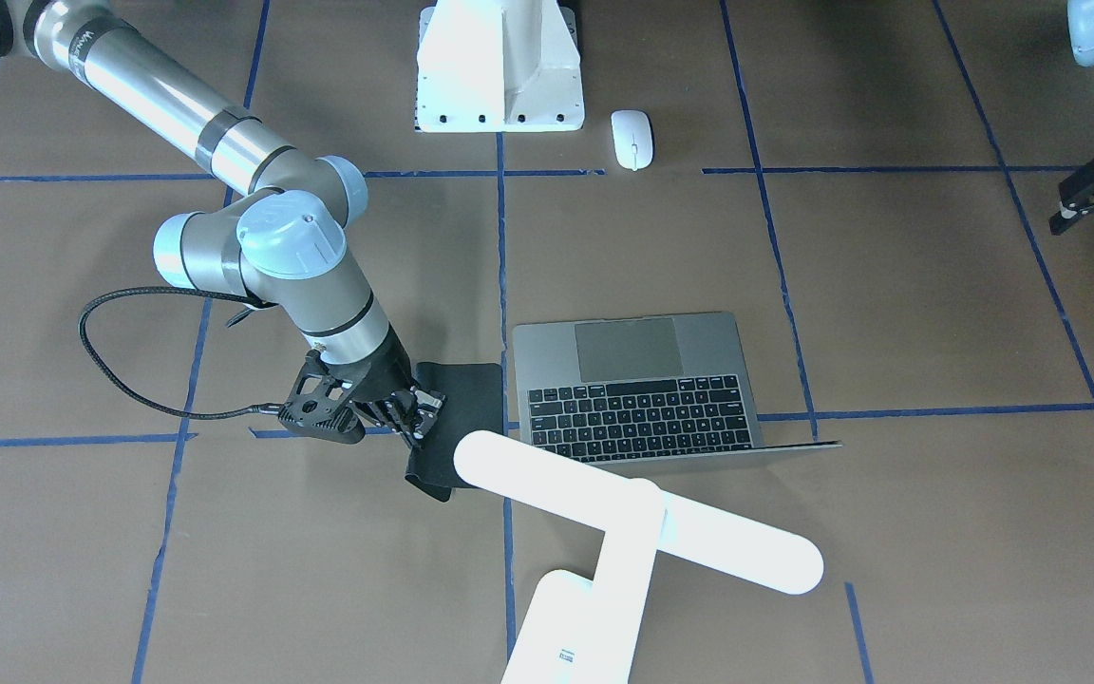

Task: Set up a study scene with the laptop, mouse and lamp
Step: 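Carry the mouse pad with the right gripper beside the laptop, then release the mouse pad and lift the right gripper away while the left arm moves in, then lower the left gripper onto the white mouse and grasp it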

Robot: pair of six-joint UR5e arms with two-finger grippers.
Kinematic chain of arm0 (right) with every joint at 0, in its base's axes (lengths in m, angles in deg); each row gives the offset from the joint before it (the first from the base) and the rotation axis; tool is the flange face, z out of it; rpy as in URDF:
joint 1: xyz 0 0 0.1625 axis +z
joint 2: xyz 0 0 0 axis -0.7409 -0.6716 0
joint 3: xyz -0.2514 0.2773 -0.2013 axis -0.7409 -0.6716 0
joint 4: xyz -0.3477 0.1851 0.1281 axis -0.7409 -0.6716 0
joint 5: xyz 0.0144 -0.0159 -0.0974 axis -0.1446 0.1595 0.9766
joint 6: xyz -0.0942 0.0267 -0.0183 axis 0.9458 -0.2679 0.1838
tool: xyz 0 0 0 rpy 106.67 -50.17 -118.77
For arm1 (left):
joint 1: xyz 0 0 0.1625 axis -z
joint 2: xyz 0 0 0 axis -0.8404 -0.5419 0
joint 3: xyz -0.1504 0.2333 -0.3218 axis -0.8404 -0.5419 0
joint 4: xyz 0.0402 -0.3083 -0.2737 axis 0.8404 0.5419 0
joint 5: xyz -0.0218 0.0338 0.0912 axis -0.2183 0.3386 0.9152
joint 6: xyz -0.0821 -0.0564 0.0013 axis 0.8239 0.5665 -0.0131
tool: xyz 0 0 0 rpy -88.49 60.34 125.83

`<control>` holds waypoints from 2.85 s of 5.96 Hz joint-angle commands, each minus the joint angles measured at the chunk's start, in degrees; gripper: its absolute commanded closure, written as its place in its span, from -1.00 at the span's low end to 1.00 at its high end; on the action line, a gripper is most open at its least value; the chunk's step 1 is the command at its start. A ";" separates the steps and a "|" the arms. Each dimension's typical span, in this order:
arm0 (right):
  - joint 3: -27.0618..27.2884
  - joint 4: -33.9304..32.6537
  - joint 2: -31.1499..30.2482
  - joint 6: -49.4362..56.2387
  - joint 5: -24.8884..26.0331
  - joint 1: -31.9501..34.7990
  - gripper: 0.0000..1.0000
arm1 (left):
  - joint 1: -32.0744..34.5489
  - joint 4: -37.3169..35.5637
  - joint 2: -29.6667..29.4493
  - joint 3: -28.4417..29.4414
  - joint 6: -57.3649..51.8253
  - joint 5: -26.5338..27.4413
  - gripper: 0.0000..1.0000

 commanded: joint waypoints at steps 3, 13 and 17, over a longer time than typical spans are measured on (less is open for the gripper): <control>8.67 -18.36 -4.75 23.22 -13.30 8.44 -1.00 | -3.42 0.18 -1.02 -4.02 0.13 -0.49 -1.00; 38.35 -35.50 -58.92 100.23 -26.76 47.92 -1.00 | -69.60 19.89 -1.46 -12.58 76.57 48.52 -1.00; 39.67 -35.15 -60.94 99.79 -28.78 48.10 -1.00 | -76.20 10.63 -7.35 -11.97 79.85 48.99 -1.00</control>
